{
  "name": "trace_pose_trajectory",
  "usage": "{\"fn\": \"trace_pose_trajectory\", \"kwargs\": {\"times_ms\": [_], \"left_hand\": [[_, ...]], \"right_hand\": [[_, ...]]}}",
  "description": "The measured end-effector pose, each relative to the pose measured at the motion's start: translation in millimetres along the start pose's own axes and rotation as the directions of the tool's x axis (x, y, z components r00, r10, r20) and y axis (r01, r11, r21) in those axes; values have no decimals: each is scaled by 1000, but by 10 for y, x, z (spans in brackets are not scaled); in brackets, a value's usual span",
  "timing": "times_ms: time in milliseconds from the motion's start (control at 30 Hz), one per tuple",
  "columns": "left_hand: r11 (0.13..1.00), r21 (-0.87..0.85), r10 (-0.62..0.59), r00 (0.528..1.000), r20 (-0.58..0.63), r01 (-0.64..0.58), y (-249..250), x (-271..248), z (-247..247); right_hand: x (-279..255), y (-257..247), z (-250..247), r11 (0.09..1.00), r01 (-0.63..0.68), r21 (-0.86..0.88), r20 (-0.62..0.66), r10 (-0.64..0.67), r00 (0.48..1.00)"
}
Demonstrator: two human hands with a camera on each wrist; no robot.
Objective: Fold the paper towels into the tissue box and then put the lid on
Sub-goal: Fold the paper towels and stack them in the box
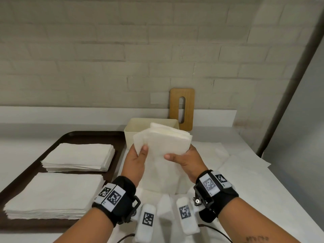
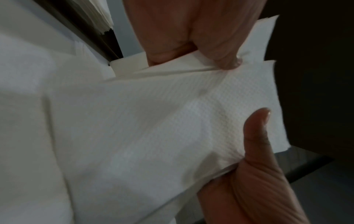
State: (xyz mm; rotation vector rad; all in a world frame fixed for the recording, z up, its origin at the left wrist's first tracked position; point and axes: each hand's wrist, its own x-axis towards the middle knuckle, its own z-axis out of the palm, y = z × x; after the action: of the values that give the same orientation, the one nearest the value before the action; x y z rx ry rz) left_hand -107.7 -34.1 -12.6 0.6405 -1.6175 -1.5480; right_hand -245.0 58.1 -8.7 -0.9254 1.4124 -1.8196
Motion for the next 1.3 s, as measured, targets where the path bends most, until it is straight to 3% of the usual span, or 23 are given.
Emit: {"fn": "trace_pose_trajectory", "kwargs": {"times_ms": [300,433,600,700,800,867,933,1033,1133,1200,1300], "left_hand": [[983,-32,-179,983,52,180,13,-21,-17],[988,54,-148,983,112,143,130,1,70],[984,134,-114,993,-6,114,116,10,65],[970,225,-83,996,-40,90,75,4,44],[957,281,-53,995,-86,75,74,12,43],[946,316,-49,993,-104,79,81,26,34],[933,349,-43,988,-145,92,74,43,8],[918,374,-49,973,-226,133,47,71,-82],[919,355,-74,961,-266,169,23,93,-174],[924,341,-79,960,-270,172,-1,90,-216],[929,333,-85,969,-232,161,-24,75,-207]], "right_hand": [[-41,60,-19,998,-66,5,-12,66,998],[-11,-41,49,999,-47,-27,20,48,999],[7,33,8,998,-56,-15,-90,54,994],[4,123,-54,987,-160,-10,-84,159,984],[-21,192,-76,932,-362,-27,-36,361,932],[-47,233,-85,891,-437,-119,31,444,896],[-63,260,-87,841,-472,-265,20,494,869],[-38,245,-118,798,-433,-420,-94,436,895],[40,173,-190,805,-311,-505,-240,216,947],[79,94,-224,851,-256,-459,-324,108,940],[82,-41,-124,944,-214,-252,-275,142,951]]}}
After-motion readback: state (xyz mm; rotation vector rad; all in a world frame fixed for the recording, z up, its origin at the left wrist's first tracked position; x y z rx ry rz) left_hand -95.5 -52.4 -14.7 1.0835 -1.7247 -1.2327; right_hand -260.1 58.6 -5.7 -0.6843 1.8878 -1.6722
